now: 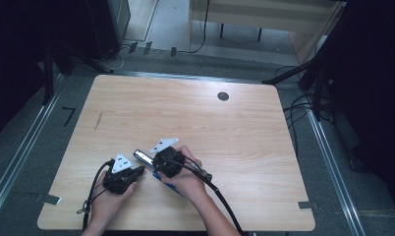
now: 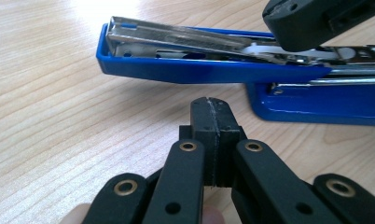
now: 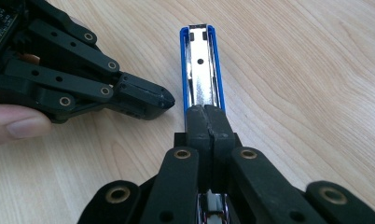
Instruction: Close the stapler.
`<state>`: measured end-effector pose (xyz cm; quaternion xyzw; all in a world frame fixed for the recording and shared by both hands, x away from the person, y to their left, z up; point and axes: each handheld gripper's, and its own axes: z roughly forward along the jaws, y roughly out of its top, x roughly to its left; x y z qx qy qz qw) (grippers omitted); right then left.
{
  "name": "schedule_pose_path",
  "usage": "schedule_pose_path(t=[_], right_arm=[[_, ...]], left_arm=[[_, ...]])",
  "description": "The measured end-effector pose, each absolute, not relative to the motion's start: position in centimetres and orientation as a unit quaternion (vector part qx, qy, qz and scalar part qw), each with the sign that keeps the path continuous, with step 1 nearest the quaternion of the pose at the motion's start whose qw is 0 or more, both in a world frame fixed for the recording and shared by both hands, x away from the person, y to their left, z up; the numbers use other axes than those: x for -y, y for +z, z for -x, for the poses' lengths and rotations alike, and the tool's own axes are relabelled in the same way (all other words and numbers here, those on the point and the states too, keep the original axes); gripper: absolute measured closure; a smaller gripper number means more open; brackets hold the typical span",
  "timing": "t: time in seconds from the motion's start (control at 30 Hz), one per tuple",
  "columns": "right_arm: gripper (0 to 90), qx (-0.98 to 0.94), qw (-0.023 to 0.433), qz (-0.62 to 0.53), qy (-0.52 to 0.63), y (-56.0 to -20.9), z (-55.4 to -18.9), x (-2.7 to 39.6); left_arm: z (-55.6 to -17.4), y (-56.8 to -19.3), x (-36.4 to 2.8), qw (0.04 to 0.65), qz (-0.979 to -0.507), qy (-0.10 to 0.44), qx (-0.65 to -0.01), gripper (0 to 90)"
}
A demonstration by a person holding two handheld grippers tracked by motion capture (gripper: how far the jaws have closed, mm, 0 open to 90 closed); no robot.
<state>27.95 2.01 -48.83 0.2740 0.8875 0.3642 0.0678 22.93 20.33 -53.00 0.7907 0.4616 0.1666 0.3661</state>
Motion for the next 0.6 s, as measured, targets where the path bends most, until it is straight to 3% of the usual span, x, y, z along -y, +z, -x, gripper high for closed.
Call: schedule_pose_path(t=[0.6], right_arm=[[90.0,-0.888,0.077,-0.277,0.358,-49.13,-27.9,-2.35]], left_arm=[[-23.92,-53.01,-20.4,0.371,-0.777,0.156,-0.485,90.0]])
